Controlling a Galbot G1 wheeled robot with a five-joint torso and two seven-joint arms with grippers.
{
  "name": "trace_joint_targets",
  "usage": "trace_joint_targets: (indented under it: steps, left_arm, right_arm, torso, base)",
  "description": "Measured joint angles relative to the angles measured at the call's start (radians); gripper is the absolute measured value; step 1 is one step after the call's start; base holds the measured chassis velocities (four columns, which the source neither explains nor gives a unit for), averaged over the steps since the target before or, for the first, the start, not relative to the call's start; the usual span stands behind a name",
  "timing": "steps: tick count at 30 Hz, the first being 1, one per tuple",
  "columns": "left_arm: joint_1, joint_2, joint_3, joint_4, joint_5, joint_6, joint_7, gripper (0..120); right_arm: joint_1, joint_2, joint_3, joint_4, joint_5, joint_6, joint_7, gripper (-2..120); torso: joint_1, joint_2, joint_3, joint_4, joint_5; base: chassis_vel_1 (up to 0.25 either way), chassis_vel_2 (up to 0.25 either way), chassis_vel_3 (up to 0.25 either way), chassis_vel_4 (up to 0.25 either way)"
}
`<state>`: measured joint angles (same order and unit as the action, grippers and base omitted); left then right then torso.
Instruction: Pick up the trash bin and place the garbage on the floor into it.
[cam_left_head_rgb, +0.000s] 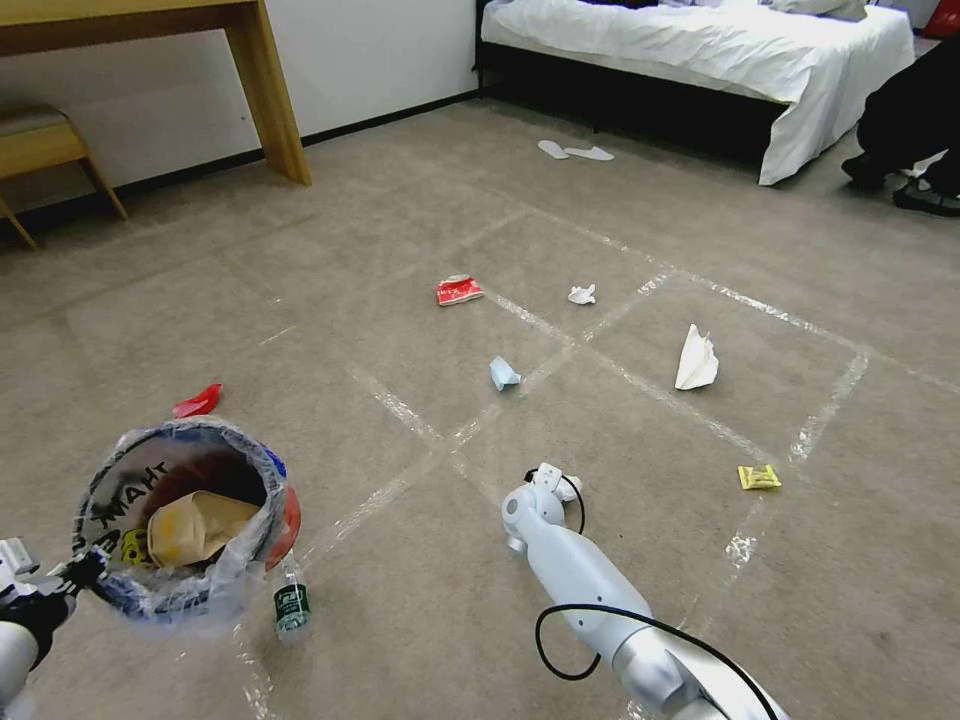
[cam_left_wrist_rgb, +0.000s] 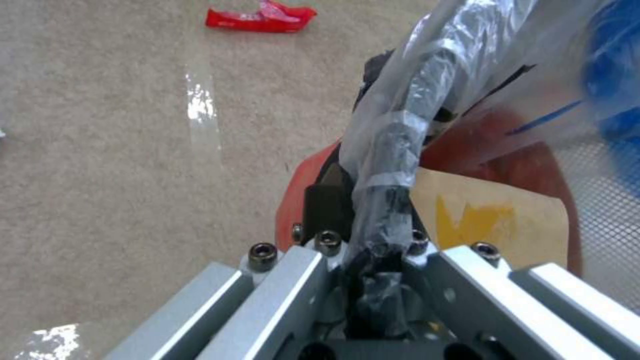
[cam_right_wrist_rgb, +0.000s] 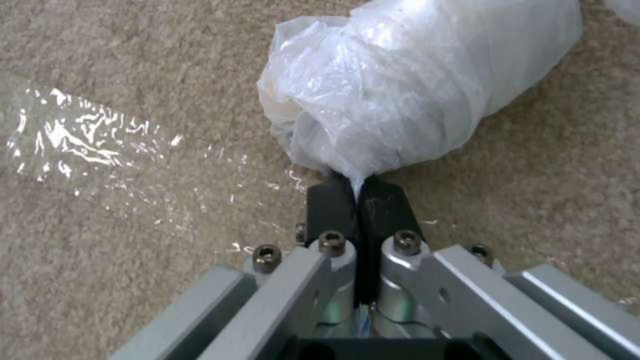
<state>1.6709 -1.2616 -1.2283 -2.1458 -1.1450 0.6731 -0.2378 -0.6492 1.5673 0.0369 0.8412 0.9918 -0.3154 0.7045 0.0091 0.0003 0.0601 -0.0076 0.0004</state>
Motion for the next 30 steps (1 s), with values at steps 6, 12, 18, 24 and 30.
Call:
trace_joint_targets:
  steps: [6, 12, 18, 24, 30]
  left_arm:
    - [-0.009, 0.001, 0.007, 0.007, 0.003, 0.0, -0.002, 0]
    - [-0.016, 0.002, 0.01, 0.012, 0.004, 0.004, -0.005, 0]
    - [-0.024, 0.01, 0.01, 0.013, -0.003, 0.007, -0.007, 0]
    - [-0.037, 0.026, 0.013, 0.011, -0.038, 0.017, -0.025, 0]
    - [-0.042, 0.048, 0.016, -0.007, -0.084, 0.032, -0.055, 0]
  right_arm:
    - [-0.072, -0.067, -0.012, 0.153, 0.026, -0.023, 0.035, 0]
    - [-0.141, -0.146, -0.026, 0.363, 0.026, -0.03, 0.076, 0]
    - [-0.204, -0.241, -0.03, 0.604, 0.018, -0.021, 0.068, 0]
    - [-0.208, -0.381, -0.044, 0.883, 0.018, 0.045, -0.024, 0]
    - [-0.144, -0.538, -0.095, 1.05, -0.002, 0.139, -0.128, 0]
  torso:
    - [0.0, 0.0, 0.001, -0.0016, -0.0004]
    - [0.0, 0.0, 0.001, -0.0006, -0.0002]
    - [0.0, 0.0, 0.0, -0.0008, -0.0004]
    - [0.0, 0.0, 0.0, -0.0006, -0.0002]
    - [0.0, 0.0, 0.0, -0.0009, -0.0002]
  base:
    - [0.0, 0.0, 0.0, 0.0]
    - [0.0, 0.0, 0.0, 0.0]
    - [0.0, 0.0, 0.0, 0.0]
    - [0.0, 0.0, 0.0, 0.0]
    - [0.0, 0.0, 0.0, 0.0]
